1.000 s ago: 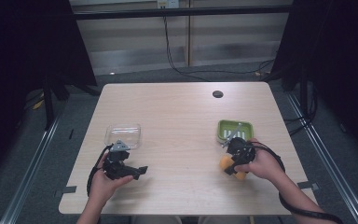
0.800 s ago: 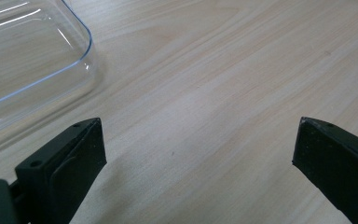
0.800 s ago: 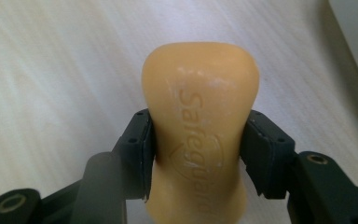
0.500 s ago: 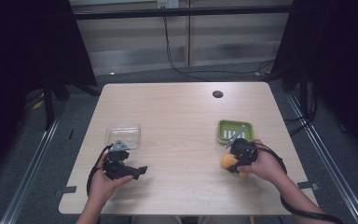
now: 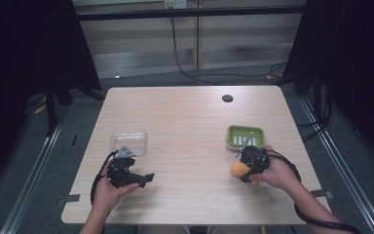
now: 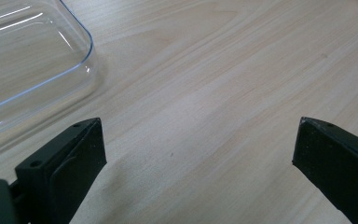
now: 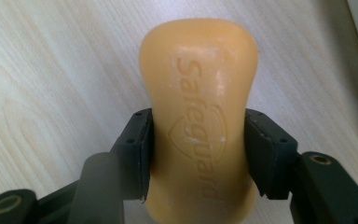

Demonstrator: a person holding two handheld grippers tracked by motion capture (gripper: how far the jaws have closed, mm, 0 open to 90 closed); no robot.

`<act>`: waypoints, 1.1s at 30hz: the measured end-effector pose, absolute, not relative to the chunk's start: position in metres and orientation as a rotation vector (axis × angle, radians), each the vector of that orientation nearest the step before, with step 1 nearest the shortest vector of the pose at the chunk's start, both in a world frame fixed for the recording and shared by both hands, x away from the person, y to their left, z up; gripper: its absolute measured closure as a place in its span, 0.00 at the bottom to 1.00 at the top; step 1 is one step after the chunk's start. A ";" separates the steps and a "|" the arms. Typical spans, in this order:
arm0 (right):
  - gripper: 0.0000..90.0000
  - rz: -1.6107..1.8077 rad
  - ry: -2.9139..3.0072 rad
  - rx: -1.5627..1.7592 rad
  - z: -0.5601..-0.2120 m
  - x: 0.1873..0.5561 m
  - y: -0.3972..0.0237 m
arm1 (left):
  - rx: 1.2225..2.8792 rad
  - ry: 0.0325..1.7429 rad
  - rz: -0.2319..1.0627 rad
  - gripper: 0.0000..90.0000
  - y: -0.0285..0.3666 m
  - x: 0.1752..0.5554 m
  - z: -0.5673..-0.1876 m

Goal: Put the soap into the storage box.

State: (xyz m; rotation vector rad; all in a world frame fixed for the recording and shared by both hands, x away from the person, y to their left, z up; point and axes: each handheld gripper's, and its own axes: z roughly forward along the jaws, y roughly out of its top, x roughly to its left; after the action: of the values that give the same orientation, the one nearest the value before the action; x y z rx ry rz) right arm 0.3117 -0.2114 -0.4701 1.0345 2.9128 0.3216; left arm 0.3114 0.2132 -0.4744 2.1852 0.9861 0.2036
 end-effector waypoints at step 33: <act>0.56 0.413 2.893 1.117 -0.430 0.332 -0.216 | 2.192 0.979 0.201 0.02 0.215 0.314 -0.474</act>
State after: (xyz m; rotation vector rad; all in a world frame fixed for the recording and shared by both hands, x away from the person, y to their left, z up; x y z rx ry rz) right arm 0.3316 -0.2155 -0.4300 1.1169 2.8930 0.4129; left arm 0.3136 0.2154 -0.4740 2.1923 0.9785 0.2007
